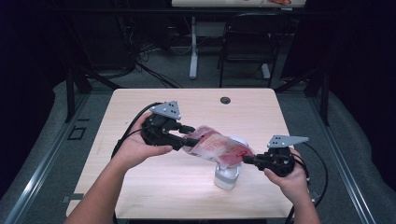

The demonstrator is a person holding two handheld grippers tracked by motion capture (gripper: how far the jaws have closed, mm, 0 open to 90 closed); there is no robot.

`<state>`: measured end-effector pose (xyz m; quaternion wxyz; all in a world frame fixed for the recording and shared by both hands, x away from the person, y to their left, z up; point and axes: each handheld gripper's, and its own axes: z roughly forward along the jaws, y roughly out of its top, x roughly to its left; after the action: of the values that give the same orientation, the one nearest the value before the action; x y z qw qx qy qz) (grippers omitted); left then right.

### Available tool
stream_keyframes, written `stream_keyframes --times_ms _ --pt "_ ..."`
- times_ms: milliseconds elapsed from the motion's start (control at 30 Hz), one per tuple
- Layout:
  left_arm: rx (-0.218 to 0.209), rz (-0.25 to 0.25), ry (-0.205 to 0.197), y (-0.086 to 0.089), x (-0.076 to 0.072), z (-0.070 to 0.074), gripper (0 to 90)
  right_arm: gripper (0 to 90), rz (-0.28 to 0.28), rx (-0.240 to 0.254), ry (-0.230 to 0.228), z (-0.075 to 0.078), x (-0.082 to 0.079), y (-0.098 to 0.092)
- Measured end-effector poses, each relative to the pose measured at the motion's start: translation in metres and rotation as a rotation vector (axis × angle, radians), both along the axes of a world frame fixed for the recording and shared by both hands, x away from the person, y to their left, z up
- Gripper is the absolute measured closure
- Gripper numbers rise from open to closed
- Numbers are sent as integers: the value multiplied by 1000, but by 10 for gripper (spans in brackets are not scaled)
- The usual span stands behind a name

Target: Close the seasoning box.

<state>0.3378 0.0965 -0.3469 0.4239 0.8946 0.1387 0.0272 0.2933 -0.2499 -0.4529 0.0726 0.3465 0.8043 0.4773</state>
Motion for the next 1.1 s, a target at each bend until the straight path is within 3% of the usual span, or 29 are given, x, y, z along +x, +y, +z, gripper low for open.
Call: stream_keyframes --times_ms 567,1100 --pt "-2 2 1 0 1 -1 585 893 3 -2 -4 1 -1 -1" --pt "-15 -7 17 -3 1 -1 588 893 33 -37 -5 9 -8 -4"
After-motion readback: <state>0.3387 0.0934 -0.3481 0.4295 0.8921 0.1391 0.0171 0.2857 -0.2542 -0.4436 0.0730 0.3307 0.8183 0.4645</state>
